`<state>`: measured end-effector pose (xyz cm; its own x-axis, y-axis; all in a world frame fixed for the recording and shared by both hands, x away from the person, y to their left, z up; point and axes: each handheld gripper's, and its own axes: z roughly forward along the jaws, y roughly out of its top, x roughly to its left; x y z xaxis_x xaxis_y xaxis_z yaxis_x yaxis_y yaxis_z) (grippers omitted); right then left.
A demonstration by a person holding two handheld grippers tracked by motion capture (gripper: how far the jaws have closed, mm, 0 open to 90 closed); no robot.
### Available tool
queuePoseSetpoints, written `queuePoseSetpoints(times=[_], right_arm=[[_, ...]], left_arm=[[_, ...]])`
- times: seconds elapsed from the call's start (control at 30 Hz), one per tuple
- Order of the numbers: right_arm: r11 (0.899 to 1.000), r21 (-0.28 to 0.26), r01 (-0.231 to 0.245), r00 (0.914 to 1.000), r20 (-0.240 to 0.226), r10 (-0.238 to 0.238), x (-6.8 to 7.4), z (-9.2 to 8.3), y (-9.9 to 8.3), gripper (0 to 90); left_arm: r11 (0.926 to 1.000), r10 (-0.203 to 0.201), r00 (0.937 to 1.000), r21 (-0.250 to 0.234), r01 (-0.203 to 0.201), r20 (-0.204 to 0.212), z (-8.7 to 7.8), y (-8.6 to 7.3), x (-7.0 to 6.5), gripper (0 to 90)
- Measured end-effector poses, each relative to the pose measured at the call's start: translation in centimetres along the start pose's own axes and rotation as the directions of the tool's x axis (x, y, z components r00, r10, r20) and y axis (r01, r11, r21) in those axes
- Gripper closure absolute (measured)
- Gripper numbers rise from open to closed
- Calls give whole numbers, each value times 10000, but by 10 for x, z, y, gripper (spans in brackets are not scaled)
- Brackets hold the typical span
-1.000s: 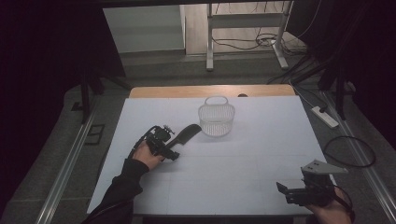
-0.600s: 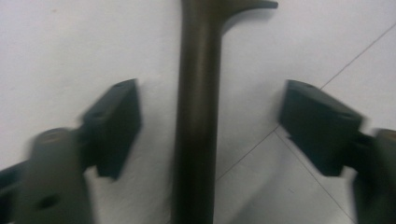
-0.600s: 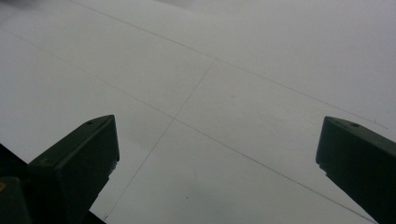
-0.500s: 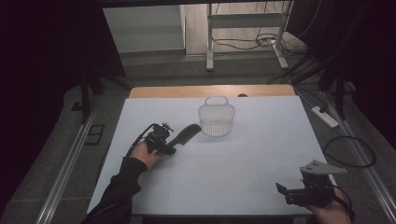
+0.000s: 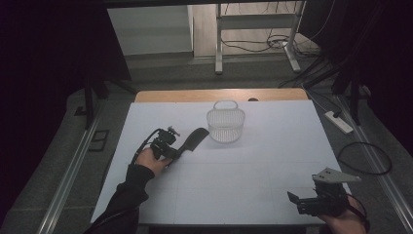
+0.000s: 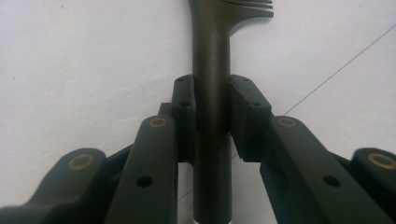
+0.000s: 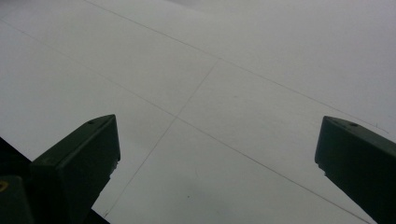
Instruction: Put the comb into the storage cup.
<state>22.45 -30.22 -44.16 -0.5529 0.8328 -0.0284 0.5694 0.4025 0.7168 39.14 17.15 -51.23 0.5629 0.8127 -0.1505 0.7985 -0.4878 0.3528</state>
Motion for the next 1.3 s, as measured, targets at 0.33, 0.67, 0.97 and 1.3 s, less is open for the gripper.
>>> queuePoseSetpoints(times=[0.33,0.67,0.97,1.3], right_arm=[[10000,-20,8,10000,-14,-8,0,0,0,2],[10000,-38,25,10000,-16,-25,0,-1,0,2],[10000,-60,4,10000,-2,-4,0,-1,0,0],[9999,-133,-18,10000,4,18,0,-2,0,0]], left_arm=[[9992,-189,9998,-345,192,74,-7,-3,5,724],[9941,-226,9996,-1055,241,149,-22,-9,5,724],[9875,-65,9999,-1576,83,120,-33,-13,-1,723],[9751,-35,9998,-2218,74,177,-47,-18,-5,723]])
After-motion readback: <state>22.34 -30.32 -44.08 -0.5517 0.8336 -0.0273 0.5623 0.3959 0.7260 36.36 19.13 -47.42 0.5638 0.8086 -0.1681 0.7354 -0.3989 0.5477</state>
